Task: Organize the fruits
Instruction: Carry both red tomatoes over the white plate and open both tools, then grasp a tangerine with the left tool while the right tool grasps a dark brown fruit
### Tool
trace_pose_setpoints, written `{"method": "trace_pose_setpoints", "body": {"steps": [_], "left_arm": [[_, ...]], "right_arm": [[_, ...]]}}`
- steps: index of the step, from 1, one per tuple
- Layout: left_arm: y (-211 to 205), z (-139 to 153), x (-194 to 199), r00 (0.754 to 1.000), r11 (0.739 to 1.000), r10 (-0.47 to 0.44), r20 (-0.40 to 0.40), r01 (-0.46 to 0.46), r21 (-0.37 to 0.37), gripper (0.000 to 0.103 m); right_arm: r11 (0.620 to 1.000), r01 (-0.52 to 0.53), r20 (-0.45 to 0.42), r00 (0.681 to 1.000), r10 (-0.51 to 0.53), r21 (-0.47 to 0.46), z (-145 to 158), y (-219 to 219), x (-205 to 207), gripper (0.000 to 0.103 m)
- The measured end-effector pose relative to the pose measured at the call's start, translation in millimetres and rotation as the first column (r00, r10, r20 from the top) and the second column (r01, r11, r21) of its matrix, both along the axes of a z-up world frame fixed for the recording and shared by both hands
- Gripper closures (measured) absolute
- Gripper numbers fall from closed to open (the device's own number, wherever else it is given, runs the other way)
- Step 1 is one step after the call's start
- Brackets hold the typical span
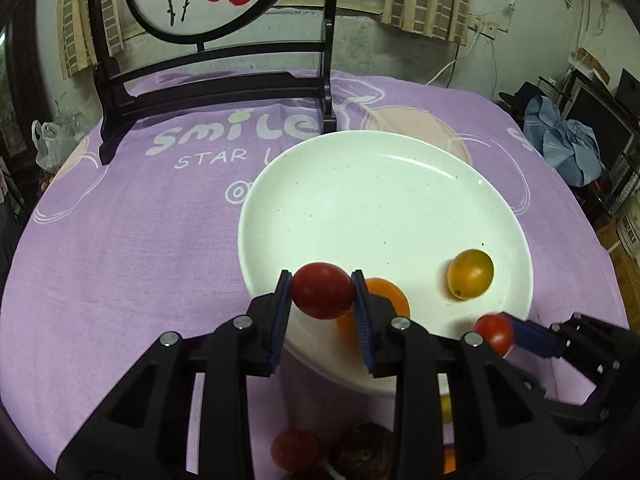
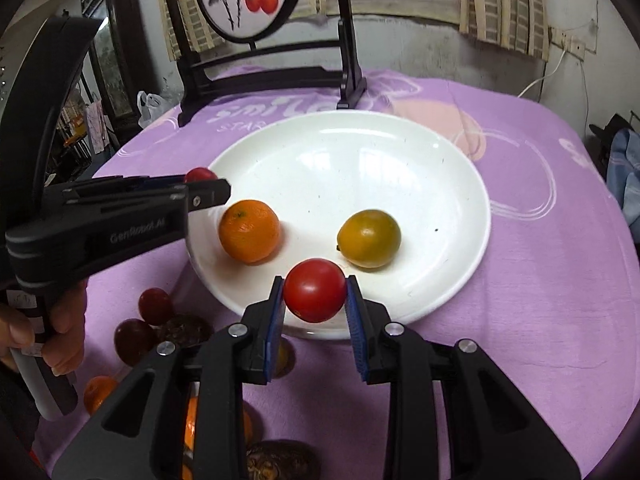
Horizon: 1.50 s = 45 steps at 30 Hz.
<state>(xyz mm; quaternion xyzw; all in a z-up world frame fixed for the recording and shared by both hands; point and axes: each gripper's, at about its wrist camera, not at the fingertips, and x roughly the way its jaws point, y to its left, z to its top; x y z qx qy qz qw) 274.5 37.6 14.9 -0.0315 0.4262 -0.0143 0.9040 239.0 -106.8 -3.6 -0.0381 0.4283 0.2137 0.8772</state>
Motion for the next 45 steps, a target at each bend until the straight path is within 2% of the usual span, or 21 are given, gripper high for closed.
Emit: {"method": "trace_pose_setpoints", "body": {"steps": [1,3,8,14,20,22,24,26,28,34,42,45], "left_arm": [[1,0,1,1.0,1.0,0.009,0.003,-0.009,-0.001,0.04],[2,5,-2,0.999,0.999,0.031,0.037,-0.031,0.005,0.029],[1,18,-21,0.998,1.0,-0.002,0.056,0.002,0.01,0.029],[-3,30,-69,0.995,0.999,-0.047,0.083,0.046,0.007,0.026],[-5,30,-122,0.993,0.997,-0.072,0.089,0.074,-0.021,0.024],[-6,30,-137,0.992,0.996,-0.079,0.094,0.082,-0.029,0.024],[-7,28,-152,0.992,0.996,-0.084,0.094,0.087,-0.032,0.023],[-7,24,-169,0.992,0.994,-0.091,0.087,0.095,-0.047,0.023],[-9,20,-183,0.992,0.994,-0.092,0.083,0.097,-0.051,0.023],[-18,1,-217,0.994,0.995,-0.096,0.048,0.097,-0.017,0.023],[-28,-26,-238,0.992,0.992,-0.123,-0.027,0.123,0.006,0.023],[-32,-33,-239,0.989,0.991,-0.136,-0.059,0.136,0.006,0.024]], "right_arm": [[1.0,0.008,0.002,1.0,-0.008,-0.002,-1,0,0,0.061],[1.0,0.026,0.025,0.999,-0.026,0.0,1,-3,-3,0.053],[0.999,0.015,0.045,0.999,-0.017,0.038,11,-12,-19,0.053],[0.997,0.029,0.044,0.998,-0.032,0.067,19,-31,-44,0.052],[0.997,0.05,0.046,0.998,-0.053,0.054,22,-47,-75,0.05],[0.997,0.062,0.04,0.997,-0.065,0.054,20,-52,-84,0.041],[0.995,0.079,0.043,0.996,-0.081,0.057,17,-57,-94,0.041],[0.994,0.084,0.022,0.996,-0.086,0.077,12,-60,-102,0.041],[0.992,0.089,0.003,0.996,-0.089,0.093,6,-61,-111,0.034],[0.993,0.089,0.008,0.996,-0.09,0.081,-1,-61,-131,0.033],[0.978,0.113,-0.024,0.994,-0.111,0.176,-11,-77,-133,0.033],[0.978,0.109,-0.027,0.994,-0.106,0.177,-13,-78,-133,0.033]]}}
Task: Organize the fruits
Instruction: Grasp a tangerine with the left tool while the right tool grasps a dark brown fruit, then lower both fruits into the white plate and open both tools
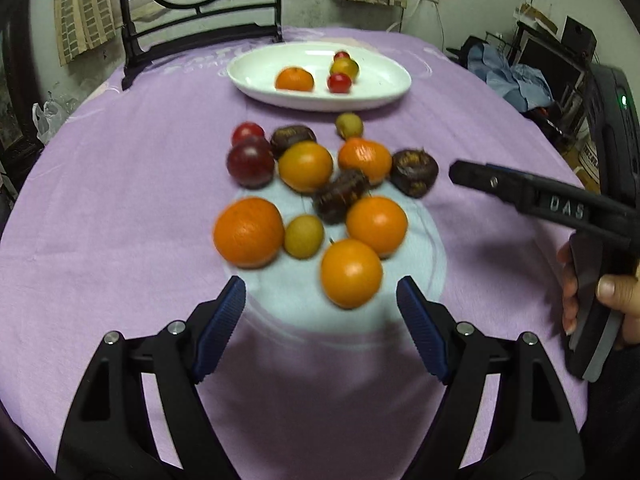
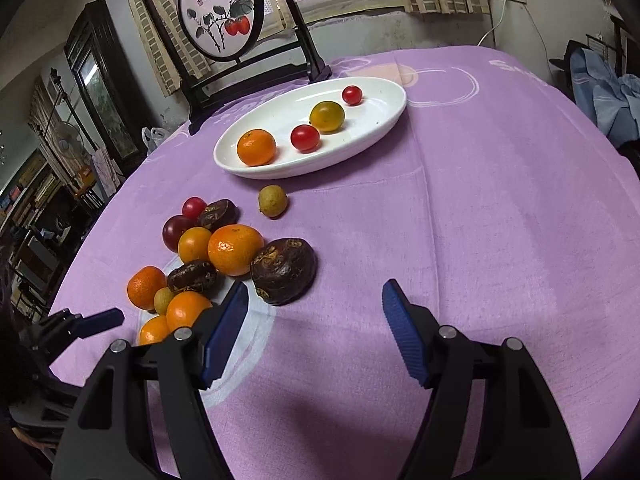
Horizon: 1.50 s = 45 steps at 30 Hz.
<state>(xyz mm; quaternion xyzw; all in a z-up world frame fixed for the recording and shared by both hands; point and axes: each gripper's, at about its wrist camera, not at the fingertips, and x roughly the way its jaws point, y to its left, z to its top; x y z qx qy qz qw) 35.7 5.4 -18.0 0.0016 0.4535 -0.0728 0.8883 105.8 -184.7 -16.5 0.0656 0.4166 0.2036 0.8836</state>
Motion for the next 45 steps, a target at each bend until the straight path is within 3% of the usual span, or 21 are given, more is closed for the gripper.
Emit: {"method": "trace_pose_setpoints", "body": {"steps": [2,6,8,9,17,27,30,33,39,45], "left_arm": [[-4,-3,3,1.0,1.0,-0.003,-0.013,0.003,0.001,0.031],[-11,-11,12,0.998,1.0,-0.011,-0.055,0.011,-0.005,0.054],[-16,-11,16,0.999,1.0,0.001,-0.049,0.0,0.026,0.059],[-18,-10,17,0.999,1.0,-0.005,-0.052,0.006,0.02,0.067],[-6,-4,10,0.998,1.0,-0.009,-0.058,0.008,-0.02,0.067],[20,11,4,1.0,0.998,-0.004,-0.003,0.004,-0.066,0.068],[23,10,5,1.0,0.998,-0.003,-0.001,0.003,-0.067,0.067],[26,10,9,1.0,0.998,-0.001,-0.007,0.0,-0.068,0.068],[29,17,17,1.0,0.999,-0.014,0.01,0.015,-0.049,0.067],[30,52,42,0.996,0.999,-0.03,0.083,0.032,-0.021,0.067]], "right_arm": [[1.0,-0.004,0.01,1.0,0.004,-0.006,1,1,-2,0.033],[0.999,-0.024,0.031,0.999,0.024,-0.029,3,4,-6,0.033],[0.998,-0.041,0.03,0.999,0.042,-0.036,2,7,-7,0.033],[0.998,-0.052,0.027,0.998,0.053,-0.032,2,8,-7,0.033],[0.996,-0.061,-0.004,0.998,0.061,-0.062,-4,13,-5,0.033],[0.939,-0.099,-0.013,0.995,0.101,-0.329,-19,63,13,0.033],[0.942,-0.1,-0.018,0.995,0.1,-0.321,-20,70,25,0.033],[0.939,-0.107,-0.003,0.994,0.112,-0.326,-17,73,30,0.058],[0.951,-0.109,0.009,0.993,0.116,-0.289,-2,58,20,0.058],[0.982,-0.045,0.15,0.986,0.073,-0.182,49,28,15,0.058]]}}
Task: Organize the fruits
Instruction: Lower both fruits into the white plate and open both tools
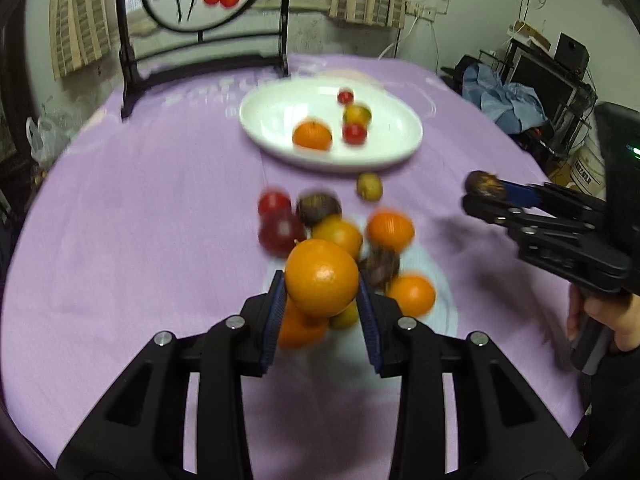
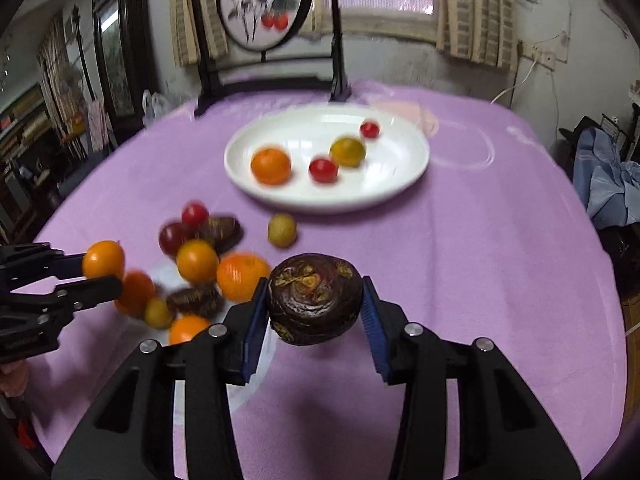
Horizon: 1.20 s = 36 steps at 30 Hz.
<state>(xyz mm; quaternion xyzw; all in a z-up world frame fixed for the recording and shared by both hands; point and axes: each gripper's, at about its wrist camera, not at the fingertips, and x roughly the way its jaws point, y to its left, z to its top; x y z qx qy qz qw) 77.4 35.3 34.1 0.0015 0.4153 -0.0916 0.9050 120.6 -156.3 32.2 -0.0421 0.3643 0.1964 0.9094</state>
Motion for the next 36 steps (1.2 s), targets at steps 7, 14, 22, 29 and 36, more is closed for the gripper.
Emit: {"method": "trace_pose_setpoints", "body": {"steps": [7,14,22,29,36], "left_arm": [[-5,30,70,0.997,0.999,0.032,0.071,-0.033,0.005,0.067],[0,10,151,0.995,0.995,0.101,0.021,-0.101,0.023,0.067],[2,-21,208,0.989,0.988,0.145,-0.04,-0.143,0.051,0.067],[4,-18,208,0.988,0.988,0.154,-0.029,-0.153,0.035,0.035],[8,10,166,0.991,0.991,0.129,0.034,-0.13,0.039,0.029]], "right_arm": [[1.0,0.014,0.085,0.996,-0.016,0.026,22,6,45,0.058],[1.0,0.004,0.019,1.0,-0.004,-0.024,-5,29,95,0.058],[0.999,0.013,-0.068,0.998,-0.017,-0.045,-32,36,129,0.058],[0.998,0.04,-0.081,0.996,-0.043,-0.042,-34,31,130,0.051],[0.999,0.048,-0.04,0.998,-0.048,-0.007,-17,18,94,0.041]]}}
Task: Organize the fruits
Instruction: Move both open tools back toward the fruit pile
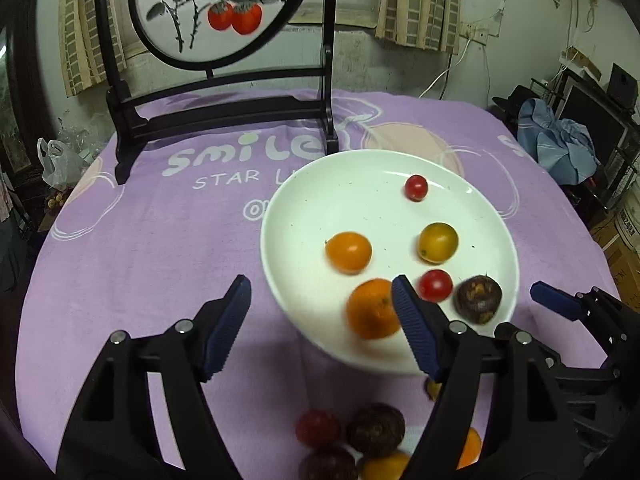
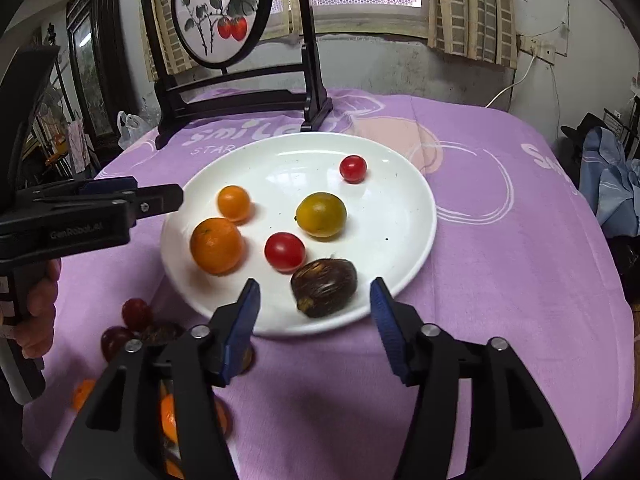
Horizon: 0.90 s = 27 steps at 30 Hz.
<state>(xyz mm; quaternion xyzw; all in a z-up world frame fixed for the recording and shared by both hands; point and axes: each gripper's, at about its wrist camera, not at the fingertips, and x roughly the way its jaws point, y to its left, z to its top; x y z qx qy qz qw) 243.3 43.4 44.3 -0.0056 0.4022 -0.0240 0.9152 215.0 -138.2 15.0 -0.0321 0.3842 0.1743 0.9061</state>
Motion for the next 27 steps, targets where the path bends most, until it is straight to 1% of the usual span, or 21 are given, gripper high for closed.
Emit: {"method": "trace_pose_setpoints", "body": {"steps": [3,6,11,14,17,20,24,27], "left_arm": [[0,5,-25,1.0,1.0,-0.012,0.021,0.012,0.008,0.028],[0,3,-51,1.0,1.0,-0.02,0.015,0.02,0.009,0.026],[3,-11,-89,1.0,0.999,-0.024,0.013,0.024,0.028,0.024],[9,-26,-107,1.0,1.0,-0.008,-0.02,0.008,0.006,0.024],[12,-35,-118,1.0,1.0,-0.003,-0.03,0.003,-0.006,0.024],[16,-42,-125,1.0,1.0,0.01,-0.029,-0.01,-0.006,0.024],[22,-47,-129,1.0,1.0,0.012,-0.029,-0.012,-0.021,0.023],[21,-51,-130,1.0,1.0,0.0,-0.03,0.0,-0.005,0.023]], "right_arm": [[1.0,-0.019,0.007,1.0,0.019,-0.008,3,-2,-18,0.041],[0.998,-0.064,-0.024,0.998,0.063,-0.023,0,-1,-38,0.041],[0.991,-0.127,-0.051,0.991,0.125,-0.032,-7,3,-80,0.04],[0.985,-0.172,-0.072,0.983,0.171,-0.01,-12,9,-104,0.04],[0.977,-0.211,-0.087,0.974,0.211,0.011,-17,15,-125,0.04],[0.973,-0.229,-0.101,0.969,0.226,-0.021,-24,26,-138,0.04],[0.969,-0.243,-0.125,0.964,0.237,-0.035,-32,40,-139,0.04],[0.967,-0.249,-0.137,0.961,0.24,-0.052,-37,50,-137,0.04]]}}
